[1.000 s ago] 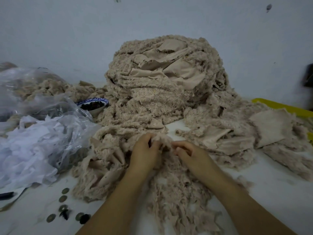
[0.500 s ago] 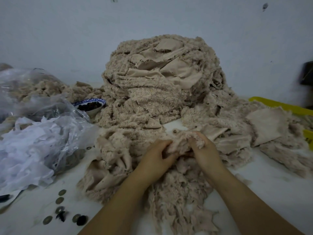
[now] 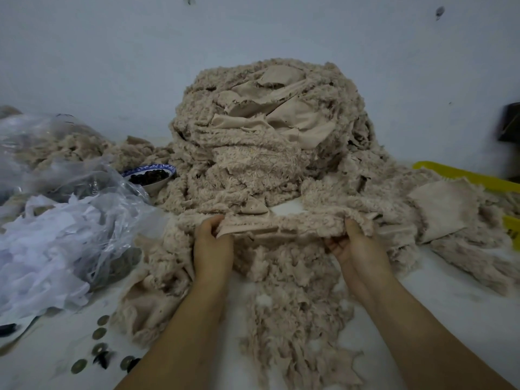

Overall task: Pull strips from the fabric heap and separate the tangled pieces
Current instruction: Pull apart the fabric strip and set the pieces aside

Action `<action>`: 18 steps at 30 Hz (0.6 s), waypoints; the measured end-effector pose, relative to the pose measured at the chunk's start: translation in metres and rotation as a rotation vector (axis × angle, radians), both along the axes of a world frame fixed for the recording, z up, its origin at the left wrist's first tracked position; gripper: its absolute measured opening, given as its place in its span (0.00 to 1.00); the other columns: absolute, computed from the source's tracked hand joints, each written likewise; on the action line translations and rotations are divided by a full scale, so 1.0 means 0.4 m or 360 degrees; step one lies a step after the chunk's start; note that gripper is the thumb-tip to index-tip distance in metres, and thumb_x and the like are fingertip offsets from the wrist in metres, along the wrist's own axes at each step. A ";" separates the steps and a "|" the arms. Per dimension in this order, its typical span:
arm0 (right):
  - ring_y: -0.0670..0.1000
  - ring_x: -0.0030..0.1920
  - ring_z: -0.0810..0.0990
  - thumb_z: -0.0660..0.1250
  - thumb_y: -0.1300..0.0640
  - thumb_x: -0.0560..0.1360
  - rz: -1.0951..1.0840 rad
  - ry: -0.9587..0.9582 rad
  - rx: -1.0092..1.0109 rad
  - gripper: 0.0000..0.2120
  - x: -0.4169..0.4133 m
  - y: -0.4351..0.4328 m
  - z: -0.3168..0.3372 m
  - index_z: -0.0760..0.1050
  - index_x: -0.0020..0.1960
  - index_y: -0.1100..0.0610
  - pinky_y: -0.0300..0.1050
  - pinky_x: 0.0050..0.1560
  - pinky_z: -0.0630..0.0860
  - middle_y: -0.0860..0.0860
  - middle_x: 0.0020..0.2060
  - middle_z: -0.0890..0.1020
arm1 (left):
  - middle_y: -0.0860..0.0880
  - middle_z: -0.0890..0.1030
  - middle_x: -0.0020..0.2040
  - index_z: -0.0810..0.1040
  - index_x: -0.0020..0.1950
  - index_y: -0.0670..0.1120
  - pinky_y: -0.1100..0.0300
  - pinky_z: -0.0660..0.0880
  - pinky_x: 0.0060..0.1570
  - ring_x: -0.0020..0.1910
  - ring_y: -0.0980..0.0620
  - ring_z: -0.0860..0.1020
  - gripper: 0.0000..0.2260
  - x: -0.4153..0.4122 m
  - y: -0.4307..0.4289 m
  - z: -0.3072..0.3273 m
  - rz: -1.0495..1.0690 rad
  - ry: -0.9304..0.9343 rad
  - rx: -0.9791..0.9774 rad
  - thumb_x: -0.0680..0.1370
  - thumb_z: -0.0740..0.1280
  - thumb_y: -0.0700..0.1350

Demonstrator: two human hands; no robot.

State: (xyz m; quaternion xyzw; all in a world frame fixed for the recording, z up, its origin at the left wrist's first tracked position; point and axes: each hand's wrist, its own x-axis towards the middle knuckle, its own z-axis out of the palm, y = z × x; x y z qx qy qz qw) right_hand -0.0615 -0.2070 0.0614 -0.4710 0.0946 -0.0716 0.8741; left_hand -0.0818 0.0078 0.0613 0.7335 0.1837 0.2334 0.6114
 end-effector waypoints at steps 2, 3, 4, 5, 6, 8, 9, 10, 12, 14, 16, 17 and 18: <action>0.45 0.40 0.85 0.58 0.60 0.84 -0.0004 0.0011 0.0031 0.11 -0.002 -0.002 0.007 0.76 0.63 0.56 0.39 0.35 0.80 0.53 0.52 0.83 | 0.52 0.67 0.71 0.71 0.72 0.52 0.57 0.69 0.66 0.65 0.56 0.68 0.23 -0.010 -0.019 0.006 -0.0239 -0.0041 0.0445 0.79 0.64 0.37; 0.46 0.41 0.85 0.59 0.60 0.84 0.0015 0.0016 -0.0003 0.10 -0.006 0.000 0.010 0.77 0.61 0.56 0.40 0.35 0.80 0.53 0.53 0.84 | 0.56 0.63 0.72 0.68 0.74 0.54 0.56 0.63 0.72 0.69 0.58 0.61 0.25 -0.019 -0.037 0.008 -0.0374 -0.0104 0.0733 0.78 0.66 0.40; 0.46 0.42 0.85 0.59 0.60 0.84 0.0049 0.0010 -0.0066 0.10 -0.012 0.005 0.011 0.77 0.60 0.56 0.40 0.36 0.81 0.54 0.53 0.84 | 0.59 0.60 0.72 0.65 0.76 0.56 0.57 0.57 0.74 0.71 0.62 0.56 0.27 -0.029 -0.061 0.010 -0.0505 -0.0201 0.0992 0.78 0.67 0.44; 0.47 0.44 0.86 0.60 0.59 0.83 0.0098 -0.0006 -0.0147 0.10 -0.018 0.012 0.011 0.77 0.60 0.56 0.41 0.37 0.81 0.55 0.54 0.84 | 0.61 0.58 0.73 0.63 0.77 0.57 0.59 0.53 0.74 0.72 0.64 0.53 0.29 -0.038 -0.086 0.009 -0.0624 -0.0290 0.1189 0.77 0.67 0.49; 0.49 0.45 0.86 0.60 0.59 0.83 0.0158 -0.0024 -0.0242 0.11 -0.024 0.019 0.008 0.77 0.63 0.57 0.42 0.38 0.81 0.55 0.53 0.85 | 0.61 0.58 0.75 0.62 0.78 0.56 0.62 0.50 0.73 0.73 0.64 0.52 0.30 -0.045 -0.109 0.006 -0.0718 -0.0353 0.1314 0.77 0.66 0.52; 0.51 0.48 0.87 0.62 0.57 0.82 0.0291 -0.0075 -0.0429 0.13 -0.037 0.036 0.005 0.77 0.64 0.57 0.43 0.40 0.82 0.54 0.51 0.86 | 0.55 0.62 0.76 0.64 0.78 0.50 0.66 0.52 0.71 0.74 0.59 0.56 0.30 -0.050 -0.135 -0.006 -0.0770 -0.0434 0.1446 0.78 0.68 0.52; 0.51 0.48 0.87 0.62 0.56 0.82 0.0359 -0.0106 -0.0491 0.12 -0.044 0.046 0.005 0.79 0.62 0.56 0.43 0.41 0.82 0.52 0.50 0.87 | 0.52 0.66 0.75 0.65 0.78 0.47 0.67 0.54 0.69 0.73 0.57 0.59 0.29 -0.051 -0.137 -0.008 -0.0735 -0.0442 0.1443 0.78 0.68 0.50; 0.51 0.49 0.86 0.62 0.55 0.82 0.0416 -0.0134 -0.0519 0.10 -0.050 0.054 0.004 0.80 0.60 0.54 0.42 0.42 0.82 0.51 0.49 0.87 | 0.49 0.69 0.73 0.67 0.77 0.46 0.68 0.56 0.67 0.72 0.54 0.63 0.26 -0.049 -0.132 -0.007 -0.0677 -0.0441 0.1404 0.79 0.68 0.46; 0.51 0.49 0.87 0.62 0.55 0.83 0.0473 -0.0170 -0.0495 0.09 -0.057 0.066 0.008 0.81 0.55 0.53 0.40 0.42 0.82 0.51 0.47 0.87 | 0.47 0.76 0.68 0.72 0.74 0.45 0.67 0.62 0.62 0.67 0.51 0.71 0.21 -0.047 -0.117 -0.002 -0.0553 -0.0462 0.1337 0.80 0.66 0.42; 0.53 0.47 0.87 0.61 0.54 0.83 0.0481 -0.0183 -0.0484 0.11 -0.059 0.070 0.015 0.81 0.52 0.55 0.39 0.41 0.82 0.54 0.45 0.87 | 0.47 0.82 0.59 0.79 0.67 0.44 0.71 0.66 0.53 0.58 0.54 0.76 0.15 -0.049 -0.107 0.003 -0.0510 -0.0506 0.1233 0.81 0.66 0.39; 0.54 0.45 0.87 0.59 0.51 0.83 0.0487 -0.0191 -0.0556 0.15 -0.060 0.070 0.022 0.81 0.52 0.58 0.38 0.39 0.81 0.57 0.42 0.87 | 0.47 0.84 0.51 0.83 0.59 0.42 0.74 0.68 0.47 0.49 0.58 0.76 0.10 -0.053 -0.103 0.010 -0.0524 -0.0491 0.1031 0.81 0.64 0.38; 0.54 0.44 0.87 0.58 0.50 0.84 0.0468 -0.0194 -0.0591 0.16 -0.061 0.069 0.023 0.80 0.52 0.58 0.38 0.38 0.81 0.57 0.41 0.87 | 0.48 0.83 0.48 0.83 0.54 0.42 0.72 0.69 0.44 0.45 0.58 0.76 0.08 -0.056 -0.106 0.012 -0.0529 -0.0445 0.0927 0.81 0.63 0.37; 0.53 0.42 0.87 0.56 0.49 0.84 0.0442 -0.0192 -0.0608 0.17 -0.062 0.068 0.024 0.80 0.52 0.58 0.37 0.37 0.81 0.57 0.40 0.87 | 0.48 0.82 0.44 0.81 0.50 0.41 0.68 0.69 0.41 0.42 0.57 0.76 0.08 -0.059 -0.111 0.014 -0.0536 -0.0383 0.0835 0.82 0.62 0.38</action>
